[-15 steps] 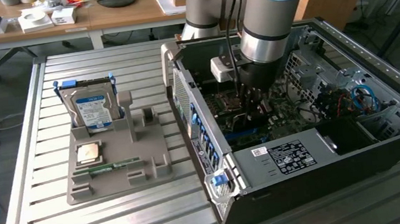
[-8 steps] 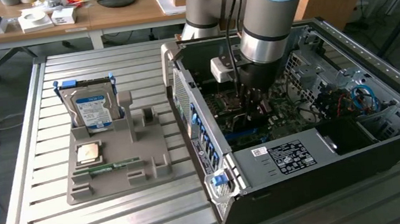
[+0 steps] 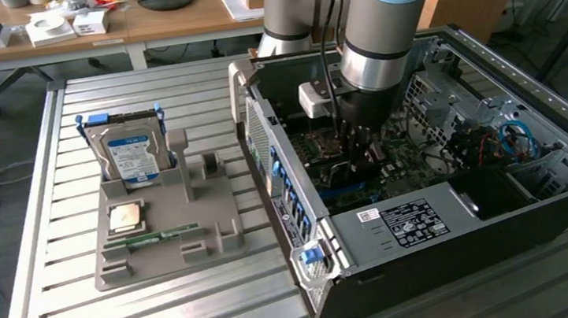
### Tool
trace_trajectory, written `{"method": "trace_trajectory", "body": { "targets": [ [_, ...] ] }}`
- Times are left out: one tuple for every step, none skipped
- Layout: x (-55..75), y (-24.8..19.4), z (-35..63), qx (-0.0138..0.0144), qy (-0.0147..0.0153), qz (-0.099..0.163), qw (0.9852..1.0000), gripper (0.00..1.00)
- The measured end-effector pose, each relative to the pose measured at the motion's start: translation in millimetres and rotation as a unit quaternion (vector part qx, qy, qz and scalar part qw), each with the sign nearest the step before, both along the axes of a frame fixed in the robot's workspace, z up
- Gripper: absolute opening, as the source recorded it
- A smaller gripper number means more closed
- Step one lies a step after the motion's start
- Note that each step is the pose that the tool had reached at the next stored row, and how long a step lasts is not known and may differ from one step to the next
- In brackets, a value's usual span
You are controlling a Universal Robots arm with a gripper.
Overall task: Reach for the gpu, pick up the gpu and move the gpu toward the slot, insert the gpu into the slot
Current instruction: 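Insert the gpu into the slot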
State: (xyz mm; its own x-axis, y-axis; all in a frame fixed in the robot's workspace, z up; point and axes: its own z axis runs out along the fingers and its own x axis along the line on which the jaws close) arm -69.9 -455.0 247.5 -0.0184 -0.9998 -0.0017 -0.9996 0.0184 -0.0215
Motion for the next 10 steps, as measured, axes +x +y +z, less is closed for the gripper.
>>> {"method": "trace_trajectory", "body": {
  "targets": [
    [0.0, 0.0, 0.0, 0.0000, 0.0000, 0.000, 1.0000, 0.27],
    [-0.1, 0.0, 0.0, 0.0000, 0.0000, 0.000, 1.0000, 0.27],
    [0.0, 0.0, -0.1, 0.0000, 0.0000, 0.000, 1.0000, 0.27],
    [0.0, 0.1, -0.1, 0.0000, 0.0000, 0.000, 1.0000, 0.27],
    [0.0, 0.0, -0.1, 0.0001, 0.0000, 0.000, 1.0000, 0.27],
    [-0.1, 0.1, -0.1, 0.0001, 0.0000, 0.000, 1.0000, 0.27],
    [-0.1, 0.0, -0.1, 0.0001, 0.0000, 0.000, 1.0000, 0.27],
    [-0.2, 0.1, -0.1, 0.0000, 0.0000, 0.000, 1.0000, 0.27],
    [-0.3, 0.1, -0.1, 0.0001, -0.0001, 0.000, 1.0000, 0.27],
    [-0.4, 0.1, -0.1, 0.0001, -0.0001, 0.000, 1.0000, 0.27]
  ]
}}
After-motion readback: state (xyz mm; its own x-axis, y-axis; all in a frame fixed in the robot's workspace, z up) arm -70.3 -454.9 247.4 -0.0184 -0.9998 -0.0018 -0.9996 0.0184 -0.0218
